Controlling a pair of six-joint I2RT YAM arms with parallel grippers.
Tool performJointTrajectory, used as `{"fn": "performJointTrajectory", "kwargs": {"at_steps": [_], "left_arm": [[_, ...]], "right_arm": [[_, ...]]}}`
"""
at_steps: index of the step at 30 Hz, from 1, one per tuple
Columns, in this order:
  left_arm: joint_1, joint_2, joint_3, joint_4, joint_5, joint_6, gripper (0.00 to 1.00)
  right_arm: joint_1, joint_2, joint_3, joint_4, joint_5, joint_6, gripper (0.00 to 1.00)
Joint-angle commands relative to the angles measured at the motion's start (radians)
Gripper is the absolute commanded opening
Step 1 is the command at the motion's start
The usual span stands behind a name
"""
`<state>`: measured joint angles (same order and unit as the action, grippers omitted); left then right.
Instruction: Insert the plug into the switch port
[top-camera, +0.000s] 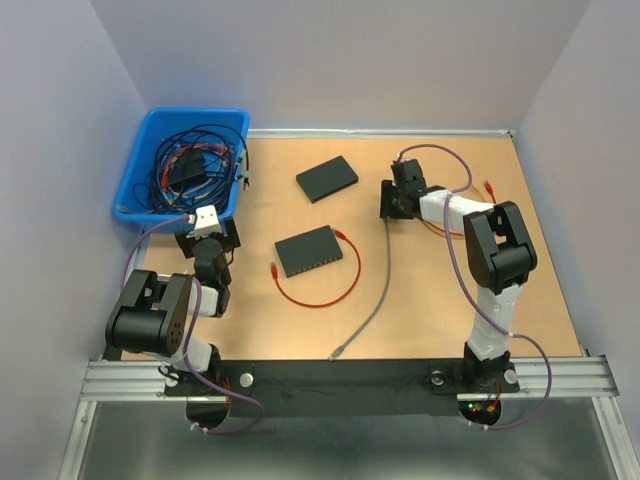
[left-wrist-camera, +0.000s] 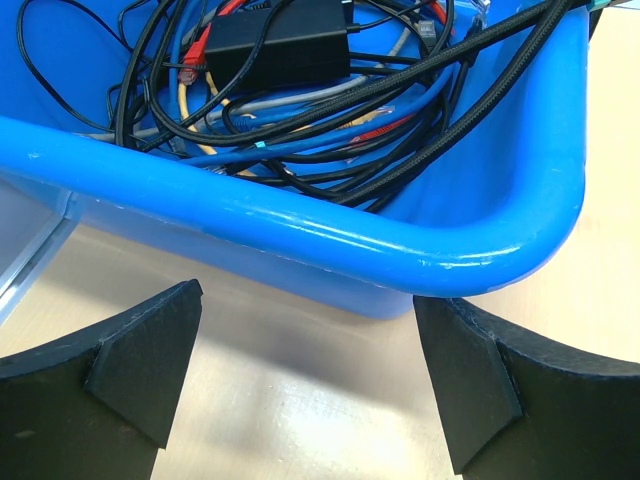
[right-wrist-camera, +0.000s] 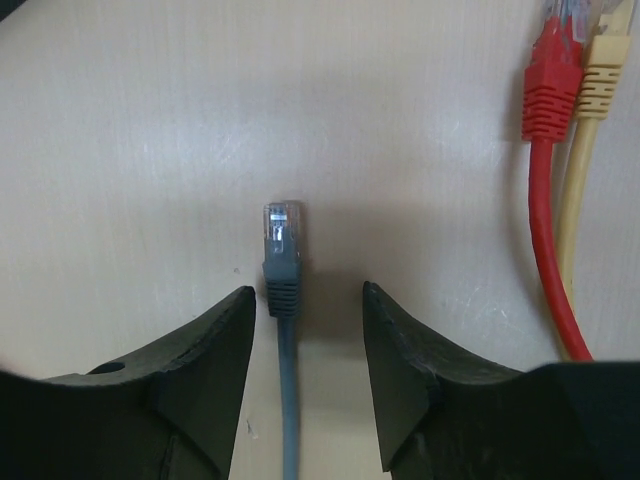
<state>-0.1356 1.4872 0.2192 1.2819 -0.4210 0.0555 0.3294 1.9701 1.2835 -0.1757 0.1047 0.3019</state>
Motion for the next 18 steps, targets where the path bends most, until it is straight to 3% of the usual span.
{"fn": "performJointTrajectory", "kwargs": {"at_steps": [1, 6, 13, 18], "left_arm": [[0.002, -0.016, 0.0, 0.336, -0.018, 0.012, 0.99], [0.002, -0.016, 0.0, 0.336, -0.019, 0.012, 0.99], [0.002, -0.018, -0.001, 0.336, -0.019, 0.012, 0.99], [0.002, -0.016, 0.0, 0.336, -0.019, 0.012, 0.99]], "right_arm": [[0.023, 0.035, 0.048, -0.008, 0.026, -0.018, 0.48], [0.043, 0.056, 0.059, -0.027, 0.061, -0.033, 0.37], [0.057, 0.069, 0.031, -0.036, 0.024, -0.06, 0.01], [0.059, -0.025, -0.009, -0.03, -0.061, -0.107, 0.0]]}}
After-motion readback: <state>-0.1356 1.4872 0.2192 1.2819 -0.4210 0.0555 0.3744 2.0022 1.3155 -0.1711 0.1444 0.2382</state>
